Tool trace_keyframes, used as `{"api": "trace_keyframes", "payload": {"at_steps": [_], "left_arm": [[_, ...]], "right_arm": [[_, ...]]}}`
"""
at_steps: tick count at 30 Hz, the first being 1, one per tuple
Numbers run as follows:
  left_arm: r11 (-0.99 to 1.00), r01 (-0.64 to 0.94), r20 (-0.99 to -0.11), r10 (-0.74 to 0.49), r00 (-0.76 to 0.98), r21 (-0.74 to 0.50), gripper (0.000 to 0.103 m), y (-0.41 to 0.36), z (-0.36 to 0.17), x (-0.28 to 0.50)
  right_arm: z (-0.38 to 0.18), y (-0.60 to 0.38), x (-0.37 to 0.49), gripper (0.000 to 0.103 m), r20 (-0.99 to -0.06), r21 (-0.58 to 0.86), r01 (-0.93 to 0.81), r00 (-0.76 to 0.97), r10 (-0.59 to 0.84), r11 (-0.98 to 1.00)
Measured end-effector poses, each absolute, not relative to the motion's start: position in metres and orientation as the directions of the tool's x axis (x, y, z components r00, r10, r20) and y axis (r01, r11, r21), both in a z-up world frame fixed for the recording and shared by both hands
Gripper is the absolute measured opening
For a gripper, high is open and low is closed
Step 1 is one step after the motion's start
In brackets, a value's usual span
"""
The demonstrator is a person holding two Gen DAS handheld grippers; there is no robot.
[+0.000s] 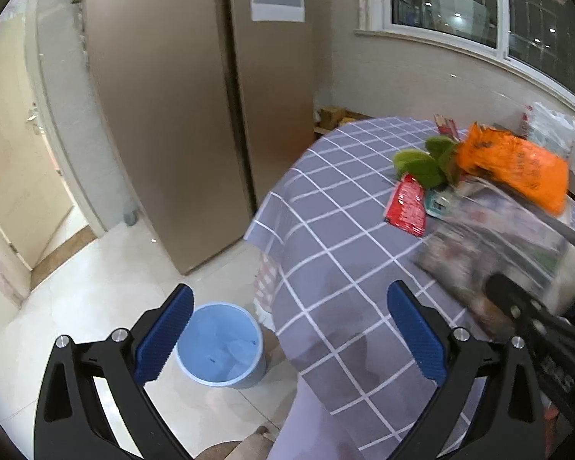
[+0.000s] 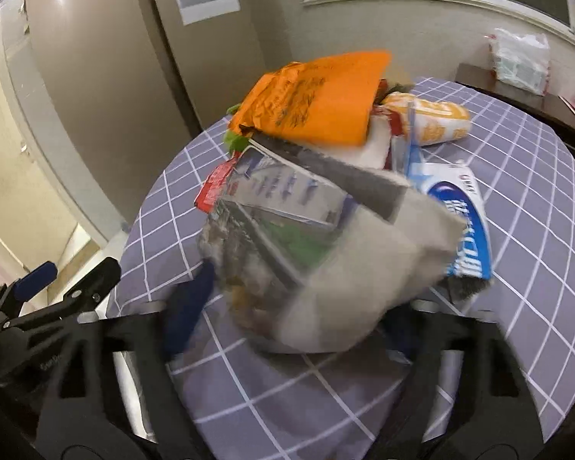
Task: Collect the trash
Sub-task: 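Grasp the grey paper bag with the right gripper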
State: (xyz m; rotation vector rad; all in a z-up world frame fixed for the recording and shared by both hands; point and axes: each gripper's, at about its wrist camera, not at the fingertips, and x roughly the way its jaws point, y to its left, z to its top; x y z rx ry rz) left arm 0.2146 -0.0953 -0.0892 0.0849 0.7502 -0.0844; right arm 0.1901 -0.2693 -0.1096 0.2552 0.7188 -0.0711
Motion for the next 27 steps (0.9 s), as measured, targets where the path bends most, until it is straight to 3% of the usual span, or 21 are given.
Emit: {"api": "trace_keyframes", "payload": {"at_steps": [10,27], "left_arm": [[0.992,0.123,-0.660,-0.070,0.748,0.034,0.099,-0.091,-0.077,0.202],[0.998,0.036,-0.573,-0.057,0.818,-0.049,0.099,-0.048,-0.038,0.174]], "right_arm": [[-0.090,-0.251,0.174,0.031,-0.607,0.259,0.034,0.783,0.135,0.965],[-0.040,-0.242,0.134,0.024,-0.493,0.276,-0.097,0.840,0.227,0.956]]}}
